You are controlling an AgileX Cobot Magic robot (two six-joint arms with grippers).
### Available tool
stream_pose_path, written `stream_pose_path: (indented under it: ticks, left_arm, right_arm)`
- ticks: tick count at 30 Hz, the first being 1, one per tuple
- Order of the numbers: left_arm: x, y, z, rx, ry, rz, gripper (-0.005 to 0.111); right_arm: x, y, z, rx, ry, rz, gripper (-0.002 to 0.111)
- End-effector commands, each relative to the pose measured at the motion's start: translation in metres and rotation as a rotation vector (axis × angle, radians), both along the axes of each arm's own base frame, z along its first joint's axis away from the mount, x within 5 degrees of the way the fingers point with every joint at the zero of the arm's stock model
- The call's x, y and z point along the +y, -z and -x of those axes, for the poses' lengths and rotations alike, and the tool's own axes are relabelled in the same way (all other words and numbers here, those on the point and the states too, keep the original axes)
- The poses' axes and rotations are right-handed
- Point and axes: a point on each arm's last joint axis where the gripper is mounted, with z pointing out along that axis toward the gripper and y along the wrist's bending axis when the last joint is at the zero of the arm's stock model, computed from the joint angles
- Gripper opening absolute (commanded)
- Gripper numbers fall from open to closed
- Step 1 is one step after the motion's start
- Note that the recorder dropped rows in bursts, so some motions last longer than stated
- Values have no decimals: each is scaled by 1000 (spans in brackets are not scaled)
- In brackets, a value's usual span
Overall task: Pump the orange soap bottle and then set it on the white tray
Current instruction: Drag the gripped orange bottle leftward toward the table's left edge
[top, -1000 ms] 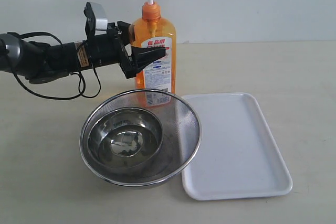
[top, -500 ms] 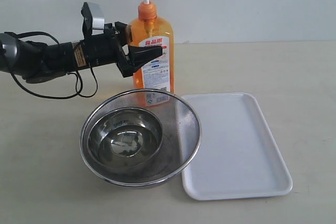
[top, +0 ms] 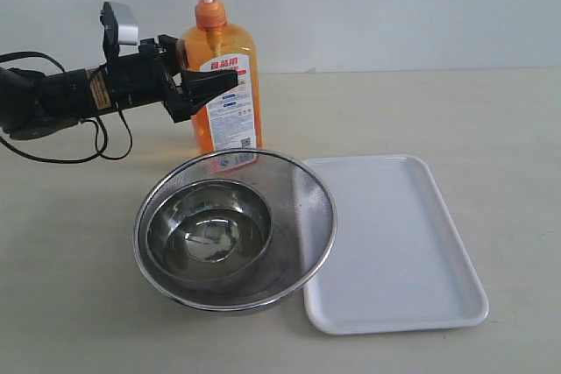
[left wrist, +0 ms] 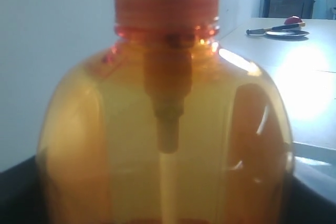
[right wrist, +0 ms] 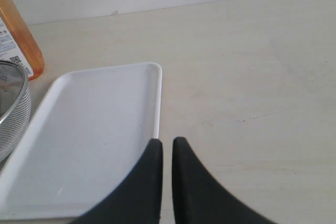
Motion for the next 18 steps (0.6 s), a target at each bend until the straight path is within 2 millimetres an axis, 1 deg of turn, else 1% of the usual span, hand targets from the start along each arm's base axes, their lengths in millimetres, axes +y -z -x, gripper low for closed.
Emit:
stream_pose_path:
  ticks: [1,3,8,15,18]
  left_arm:
    - [15,-15,9,-43,-49,-18,5]
    - [17,-19,15,-63,-71,-22,5]
    - [28,-27,25,-101,-186,8,5]
    - [39,-35,39,-89,-230,14,5]
    - [44,-40,47,-113,-261,4,5]
  right_arm:
    - [0,-1,0,-13,-1,1,3]
    - [0,-1,0,-13,-1,1,3]
    - [0,-1,0,-13,-1,1,3]
    - [0,-1,0,-13,-1,1,3]
    - [0,-1,0,-13,-1,1,3]
